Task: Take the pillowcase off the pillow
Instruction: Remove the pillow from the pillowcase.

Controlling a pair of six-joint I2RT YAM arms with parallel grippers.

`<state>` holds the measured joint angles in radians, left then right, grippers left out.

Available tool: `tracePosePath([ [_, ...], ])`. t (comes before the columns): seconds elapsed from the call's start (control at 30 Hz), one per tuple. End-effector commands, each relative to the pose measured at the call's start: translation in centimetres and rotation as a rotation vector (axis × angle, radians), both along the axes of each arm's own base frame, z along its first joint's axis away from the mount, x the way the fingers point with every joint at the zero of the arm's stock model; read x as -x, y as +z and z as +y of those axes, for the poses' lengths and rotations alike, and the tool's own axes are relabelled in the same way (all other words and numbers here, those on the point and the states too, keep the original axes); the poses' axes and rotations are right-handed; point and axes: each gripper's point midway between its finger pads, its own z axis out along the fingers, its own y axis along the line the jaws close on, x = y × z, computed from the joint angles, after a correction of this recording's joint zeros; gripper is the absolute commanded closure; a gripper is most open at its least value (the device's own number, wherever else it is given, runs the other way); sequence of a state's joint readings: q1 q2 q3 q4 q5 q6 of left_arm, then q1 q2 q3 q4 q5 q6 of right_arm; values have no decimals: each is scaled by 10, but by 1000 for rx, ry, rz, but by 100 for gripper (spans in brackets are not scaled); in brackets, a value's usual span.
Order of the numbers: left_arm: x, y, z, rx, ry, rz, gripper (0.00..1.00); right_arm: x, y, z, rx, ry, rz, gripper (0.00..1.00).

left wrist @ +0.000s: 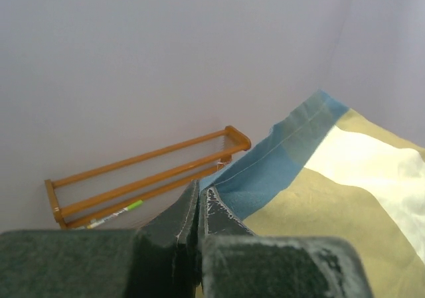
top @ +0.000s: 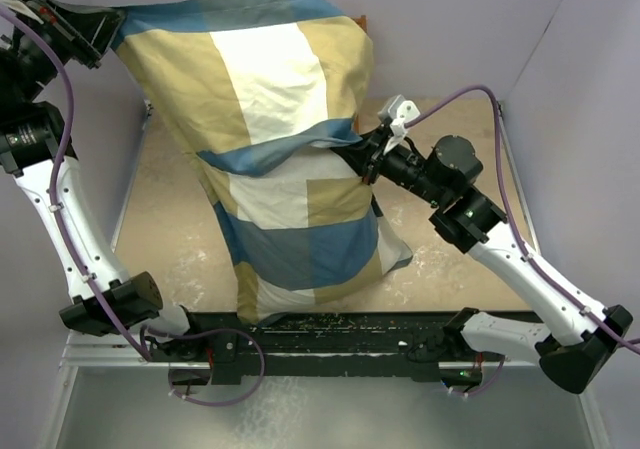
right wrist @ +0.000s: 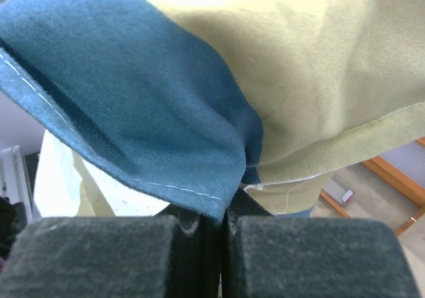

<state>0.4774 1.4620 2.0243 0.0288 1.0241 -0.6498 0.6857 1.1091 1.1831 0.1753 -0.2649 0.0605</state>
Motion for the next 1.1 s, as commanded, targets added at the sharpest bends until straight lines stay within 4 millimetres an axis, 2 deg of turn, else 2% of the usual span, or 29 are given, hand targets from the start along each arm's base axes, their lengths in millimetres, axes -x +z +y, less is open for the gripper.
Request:
tracePosePath([
  [0.0, -28, 19, 51, 65, 291, -99, 100, 47, 50, 0, -65, 176, -113, 100],
  [0.1, -57, 1, 83, 81, 462, -59, 100, 92, 62, 3, -108, 374, -195, 100],
  [0.2, -86, -28, 106, 40, 611, 11, 100, 135, 75, -5, -177, 530, -230, 100],
  [0.3, -105, -63, 113, -39, 697, 75, 100, 154, 81, -13, -202, 581, -254, 100],
  [0.4, -118, -103, 104, -94, 682, 152, 100, 164, 83, -18, -235, 597, -267, 100],
  [0.47, -122, -122, 86, -142, 633, 173, 100, 165, 83, -19, -252, 599, -262, 100],
  [0.53, -124, -142, 61, -199, 529, 199, 100, 153, 81, -17, -259, 558, -227, 100],
  [0.57, -121, -147, 46, -209, 451, 209, 90, 145, 81, -15, -263, 522, -215, 100],
  [0.6, -114, -146, 32, -213, 373, 204, 68, 132, 77, -14, -258, 465, -191, 100],
  [0.67, -91, -131, 8, -263, 254, 137, 13, 105, 77, -16, -266, 337, -153, 100],
  [0.7, -77, -117, -2, -289, 219, 80, 1, 88, 75, -18, -261, 252, -119, 100],
  [0.8, -33, -80, -27, -392, 130, -76, 1, 50, 74, -20, -222, 96, -78, 100],
  [0.93, 24, -36, -55, -441, 50, -238, 1, 20, 73, -15, -197, 1, -52, 100],
  [1.0, 41, -20, -59, -437, 63, -289, 0, 9, 72, -13, -187, -28, -43, 100],
  [1.07, 53, -12, -62, -445, 69, -329, 0, 0, 72, -11, -177, -53, -33, 100],
])
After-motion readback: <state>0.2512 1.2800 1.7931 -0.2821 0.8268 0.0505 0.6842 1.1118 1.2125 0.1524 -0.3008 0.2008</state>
